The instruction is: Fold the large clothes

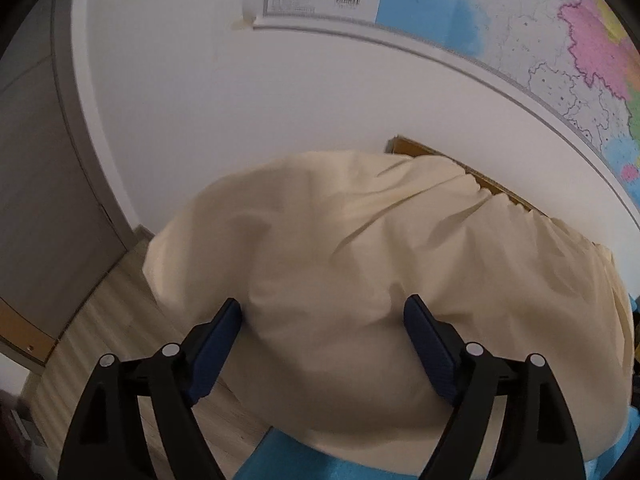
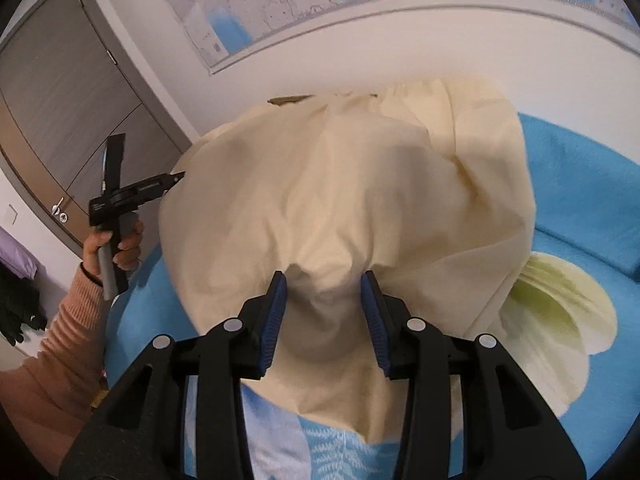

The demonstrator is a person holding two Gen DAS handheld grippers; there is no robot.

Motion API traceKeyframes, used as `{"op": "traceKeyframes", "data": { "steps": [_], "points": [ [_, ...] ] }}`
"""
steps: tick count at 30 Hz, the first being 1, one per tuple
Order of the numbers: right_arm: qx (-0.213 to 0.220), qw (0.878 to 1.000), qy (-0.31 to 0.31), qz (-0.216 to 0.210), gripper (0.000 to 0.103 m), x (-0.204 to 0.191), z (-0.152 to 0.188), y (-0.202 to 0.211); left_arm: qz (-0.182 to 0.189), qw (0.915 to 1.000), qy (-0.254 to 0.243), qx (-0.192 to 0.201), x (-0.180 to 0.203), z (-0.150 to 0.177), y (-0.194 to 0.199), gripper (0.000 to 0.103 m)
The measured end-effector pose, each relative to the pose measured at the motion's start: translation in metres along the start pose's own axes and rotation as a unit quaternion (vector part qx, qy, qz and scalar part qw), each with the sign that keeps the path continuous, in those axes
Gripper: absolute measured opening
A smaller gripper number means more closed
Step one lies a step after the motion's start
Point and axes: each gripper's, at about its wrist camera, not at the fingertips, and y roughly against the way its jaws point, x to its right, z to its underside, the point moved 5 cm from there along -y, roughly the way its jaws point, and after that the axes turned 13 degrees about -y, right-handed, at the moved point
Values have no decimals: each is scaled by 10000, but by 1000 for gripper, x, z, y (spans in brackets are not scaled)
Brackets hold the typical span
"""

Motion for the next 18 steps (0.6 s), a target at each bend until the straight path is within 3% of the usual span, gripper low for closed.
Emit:
{"op": "traceKeyframes", "data": {
  "steps": [4, 6, 12, 18],
  "points": [
    [370, 9992, 141, -40, 44, -10, -7, 19, -204, 9987, -284, 379, 13, 0, 32, 80],
    [502, 9985, 188, -65, 51, -16, -15, 20, -238, 9966, -479, 631, 28, -3, 49, 80],
    [717, 9972, 201, 0, 51, -29, -48, -1, 25, 9908, -970, 947, 72, -10, 72, 82],
    [404, 9989, 29, 256, 48, -23, -69, -41, 138, 9875, -1253, 945, 103, -17, 71, 84]
  ]
}}
